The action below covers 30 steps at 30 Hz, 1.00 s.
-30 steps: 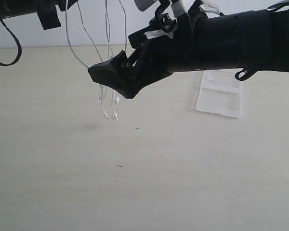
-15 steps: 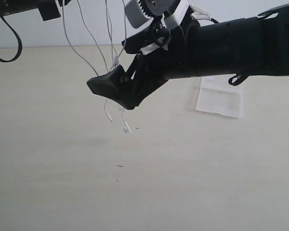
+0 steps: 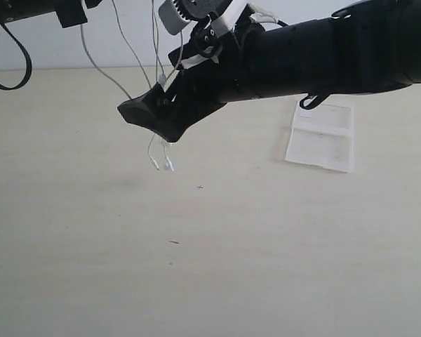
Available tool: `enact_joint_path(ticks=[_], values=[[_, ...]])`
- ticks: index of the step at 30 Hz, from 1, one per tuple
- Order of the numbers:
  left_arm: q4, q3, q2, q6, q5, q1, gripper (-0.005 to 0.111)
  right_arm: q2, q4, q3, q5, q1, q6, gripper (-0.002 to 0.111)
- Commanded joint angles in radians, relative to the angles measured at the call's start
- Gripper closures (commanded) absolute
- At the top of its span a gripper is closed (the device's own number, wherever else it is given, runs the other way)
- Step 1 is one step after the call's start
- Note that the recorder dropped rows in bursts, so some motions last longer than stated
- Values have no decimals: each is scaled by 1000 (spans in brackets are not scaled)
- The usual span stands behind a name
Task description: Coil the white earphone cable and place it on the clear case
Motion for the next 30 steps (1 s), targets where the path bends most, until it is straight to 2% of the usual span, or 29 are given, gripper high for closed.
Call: enact_joint_path(ticks=[1, 17, 26, 30], values=[[-17, -2, -1, -14, 1, -1, 107, 28, 7, -32, 9, -3, -9, 4], [-16, -2, -1, -14, 1, -1, 107, 37, 7, -52, 39, -3, 119, 4], [-16, -2, -1, -16, 1, -1, 107, 37, 7, -52, 53, -3, 122, 4], [-16, -2, -1, -16, 1, -1, 107, 37, 7, -66, 58, -3, 122, 8]])
